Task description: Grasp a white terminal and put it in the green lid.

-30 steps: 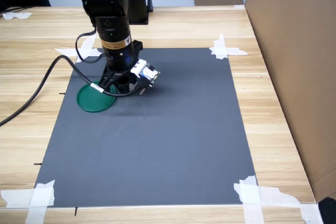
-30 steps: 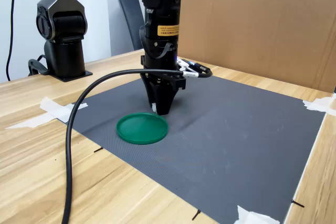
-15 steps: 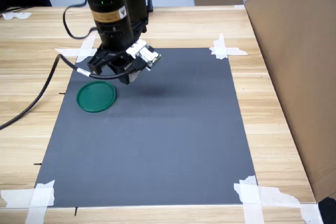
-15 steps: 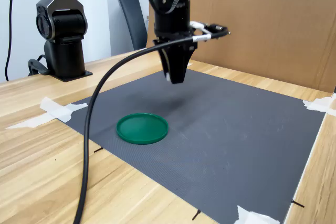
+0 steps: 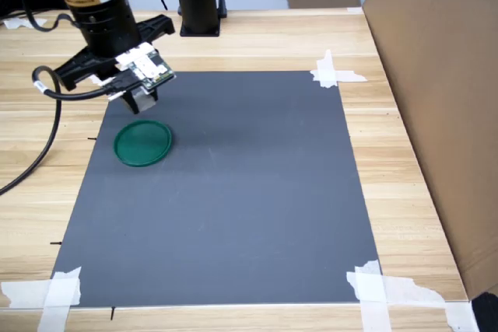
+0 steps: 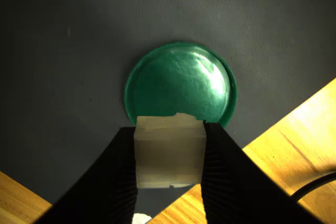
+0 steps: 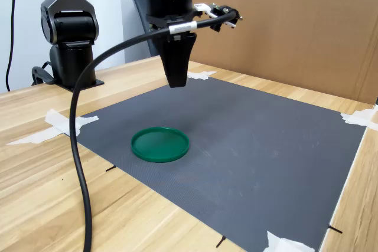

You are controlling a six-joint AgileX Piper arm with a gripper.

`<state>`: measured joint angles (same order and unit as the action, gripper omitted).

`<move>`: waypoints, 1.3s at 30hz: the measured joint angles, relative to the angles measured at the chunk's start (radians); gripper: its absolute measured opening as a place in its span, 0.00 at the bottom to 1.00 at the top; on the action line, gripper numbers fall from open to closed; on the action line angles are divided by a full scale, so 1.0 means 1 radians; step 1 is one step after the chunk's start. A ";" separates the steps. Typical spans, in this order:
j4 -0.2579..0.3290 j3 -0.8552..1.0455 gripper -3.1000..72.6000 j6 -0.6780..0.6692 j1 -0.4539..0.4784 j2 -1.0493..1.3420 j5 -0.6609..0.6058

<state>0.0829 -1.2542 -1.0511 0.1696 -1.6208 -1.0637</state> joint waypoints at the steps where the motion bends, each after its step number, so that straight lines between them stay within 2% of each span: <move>1: 0.000 0.003 0.39 -0.010 0.010 0.000 0.000; 5: -0.016 0.058 0.39 -0.055 0.032 0.000 0.014; 8: -0.048 0.163 0.39 -0.072 0.037 0.000 0.121; 11: -0.053 0.202 0.39 -0.075 0.037 0.000 0.215; 32: -0.075 0.204 0.39 -0.049 0.037 -0.087 0.290; 34: -0.075 0.204 0.43 -0.049 0.037 -0.087 0.290; 35: -0.075 0.204 0.49 -0.049 0.037 -0.087 0.290; 36: -0.075 0.204 0.56 -0.049 0.037 -0.087 0.290; 37: -0.075 0.204 0.73 -0.048 0.037 -0.087 0.296; 39: -0.075 0.204 0.84 -0.049 0.037 -0.087 0.304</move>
<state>0.0081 -1.0506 -1.1001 0.2064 -1.7081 -0.7598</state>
